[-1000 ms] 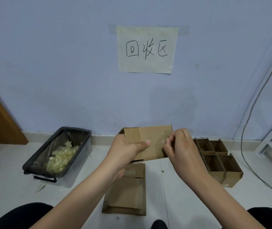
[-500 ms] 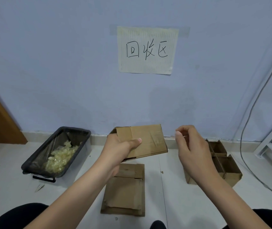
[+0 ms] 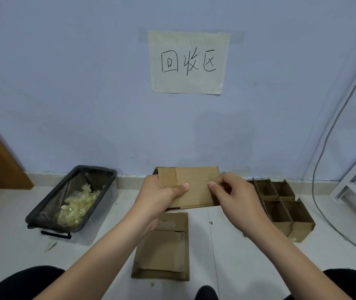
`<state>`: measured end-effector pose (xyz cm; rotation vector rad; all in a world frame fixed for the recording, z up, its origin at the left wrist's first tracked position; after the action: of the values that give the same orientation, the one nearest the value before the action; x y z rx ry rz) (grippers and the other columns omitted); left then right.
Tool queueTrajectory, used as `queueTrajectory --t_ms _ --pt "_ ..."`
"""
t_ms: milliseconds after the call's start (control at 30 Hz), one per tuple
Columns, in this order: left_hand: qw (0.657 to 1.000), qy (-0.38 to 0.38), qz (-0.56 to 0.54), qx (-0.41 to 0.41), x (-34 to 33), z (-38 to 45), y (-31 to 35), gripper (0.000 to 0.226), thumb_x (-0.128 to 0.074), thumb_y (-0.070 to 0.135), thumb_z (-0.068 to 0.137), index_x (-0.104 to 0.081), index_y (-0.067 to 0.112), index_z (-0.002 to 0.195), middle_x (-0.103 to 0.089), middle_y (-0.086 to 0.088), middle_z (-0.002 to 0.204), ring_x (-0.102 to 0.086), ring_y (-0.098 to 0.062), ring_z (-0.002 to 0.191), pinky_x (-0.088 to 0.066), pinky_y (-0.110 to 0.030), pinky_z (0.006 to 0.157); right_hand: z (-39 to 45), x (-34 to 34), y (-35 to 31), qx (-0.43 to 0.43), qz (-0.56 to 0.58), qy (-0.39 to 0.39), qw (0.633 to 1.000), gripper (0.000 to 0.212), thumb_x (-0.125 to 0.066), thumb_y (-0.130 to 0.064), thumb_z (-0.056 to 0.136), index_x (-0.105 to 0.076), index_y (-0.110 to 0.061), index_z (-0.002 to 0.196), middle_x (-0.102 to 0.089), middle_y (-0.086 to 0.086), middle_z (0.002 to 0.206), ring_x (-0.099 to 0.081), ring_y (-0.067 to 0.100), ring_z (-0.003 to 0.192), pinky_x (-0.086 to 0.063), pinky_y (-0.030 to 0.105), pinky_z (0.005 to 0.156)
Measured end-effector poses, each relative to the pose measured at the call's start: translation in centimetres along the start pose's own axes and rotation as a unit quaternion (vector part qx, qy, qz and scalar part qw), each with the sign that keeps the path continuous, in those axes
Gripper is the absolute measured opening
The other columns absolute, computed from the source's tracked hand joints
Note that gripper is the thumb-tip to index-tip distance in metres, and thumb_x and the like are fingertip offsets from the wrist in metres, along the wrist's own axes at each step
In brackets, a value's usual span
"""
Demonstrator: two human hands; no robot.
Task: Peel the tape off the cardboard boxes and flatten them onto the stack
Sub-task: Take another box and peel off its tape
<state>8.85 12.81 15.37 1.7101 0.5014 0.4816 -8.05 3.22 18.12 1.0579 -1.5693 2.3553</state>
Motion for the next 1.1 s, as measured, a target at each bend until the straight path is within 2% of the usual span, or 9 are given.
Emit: queueTrajectory --t_ms 133,233,300,400,500,567,700,800,1100 --pt "0.999 0.021 -0.003 0.025 1.0 0.8 -0.6 0.015 -0.083 0.011 0.084 -0.074 0.019 0.093 -0.079 0.007 0.088 -0.075 -0.01 0.083 -0.058 -0.027 0.078 0.3 1.4 0.8 -0.046 0.128 0.016 0.99 0.026 -0.056 -0.02 0.097 -0.058 -0.009 0.074 -0.065 0.005 0.07 -0.059 0.016 0.067 -0.047 0.035 0.072" --pt "0.999 0.026 -0.015 0.027 1.3 1.1 -0.9 0.032 -0.087 0.014 0.079 -0.07 0.016 0.106 -0.079 0.002 0.1 -0.075 -0.012 0.086 -0.06 -0.031 0.08 0.3 1.6 0.7 -0.058 0.18 0.004 0.982 0.024 -0.053 -0.02 0.1 -0.057 -0.005 0.082 -0.069 0.008 0.08 -0.062 0.018 0.07 -0.051 0.041 0.078" --pt "0.991 0.079 0.112 -0.008 2.1 1.4 -0.6 0.066 -0.09 0.027 0.075 -0.054 0.016 0.128 -0.065 0.001 0.125 -0.067 -0.016 0.102 -0.057 -0.033 0.087 0.1 1.2 0.6 -0.057 0.157 0.001 0.986 0.023 -0.053 -0.021 0.1 -0.059 -0.006 0.084 -0.069 0.005 0.08 -0.066 0.017 0.072 -0.051 0.038 0.078" --pt "0.908 0.102 0.38 -0.147 1.5 0.7 1.9 0.105 -0.084 0.058 0.069 -0.024 0.036 0.152 -0.027 -0.001 0.149 -0.028 -0.022 0.141 -0.035 -0.038 0.114 -0.2 0.4 0.6 -0.056 0.109 -0.005 0.992 0.022 -0.053 -0.023 0.1 -0.059 -0.011 0.083 -0.071 0.0 0.078 -0.068 0.015 0.076 -0.055 0.043 0.08" --pt "0.827 -0.108 0.48 -0.271 -3.3 -0.6 1.8 0.093 -0.072 0.072 0.073 -0.022 0.054 0.149 -0.028 0.009 0.155 -0.019 -0.016 0.147 -0.017 -0.044 0.124 -0.5 -0.9 -0.2 -0.041 0.142 -0.039 0.988 0.021 -0.051 -0.019 0.102 -0.054 -0.007 0.085 -0.07 0.006 0.078 -0.069 0.02 0.074 -0.053 0.05 0.086" --pt "0.815 -0.172 0.48 -0.275 -4.7 -1.1 0.5 0.094 -0.075 0.065 0.074 -0.018 0.054 0.148 -0.035 0.016 0.152 -0.025 -0.009 0.143 -0.02 -0.043 0.123 -0.7 -1.5 -0.9 -0.027 0.155 -0.067 0.985 0.019 -0.048 -0.016 0.104 -0.051 -0.006 0.088 -0.068 0.009 0.078 -0.071 0.021 0.071 -0.053 0.051 0.088" --pt "0.827 -0.179 0.46 -0.268 -4.0 -0.6 0.5 0.09 -0.079 0.058 0.073 -0.02 0.058 0.141 -0.044 0.021 0.142 -0.035 -0.005 0.133 -0.027 -0.031 0.113 -0.9 -1.6 -1.0 -0.021 0.158 -0.101 0.982 0.02 -0.048 -0.017 0.104 -0.054 -0.017 0.084 -0.068 0.005 0.077 -0.068 0.019 0.076 -0.051 0.055 0.092" --pt "0.821 -0.182 0.468 -0.271 -3.5 -0.2 0.9 0.09 -0.075 0.065 0.069 -0.019 0.056 0.14 -0.046 0.02 0.14 -0.041 -0.008 0.132 -0.031 -0.041 0.114 -1.1 -1.4 -1.1 -0.018 0.161 -0.111 0.981 0.026 -0.049 -0.018 0.103 -0.056 -0.024 0.079 -0.069 0.004 0.084 -0.066 0.02 0.084 -0.051 0.053 0.094" --pt "0.806 -0.116 0.527 -0.244 -2.9 0.2 0.7 0.084 -0.069 0.074 0.074 -0.021 0.062 0.143 -0.03 0.012 0.14 -0.04 -0.015 0.126 -0.032 -0.031 0.094 -0.7 -0.8 0.3 -0.088 0.274 -0.029 0.957 0.022 -0.047 -0.013 0.104 -0.056 -0.006 0.085 -0.072 -0.002 0.097 -0.072 0.023 0.08 -0.056 0.057 0.088"
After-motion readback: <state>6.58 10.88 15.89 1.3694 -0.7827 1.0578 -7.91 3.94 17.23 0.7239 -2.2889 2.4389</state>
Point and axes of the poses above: each hand's wrist, its own z-axis towards the middle knuckle, its own x-axis out of the back of the hand, y = z × x, the point moved 8 cm from there along z, towards the middle knuckle
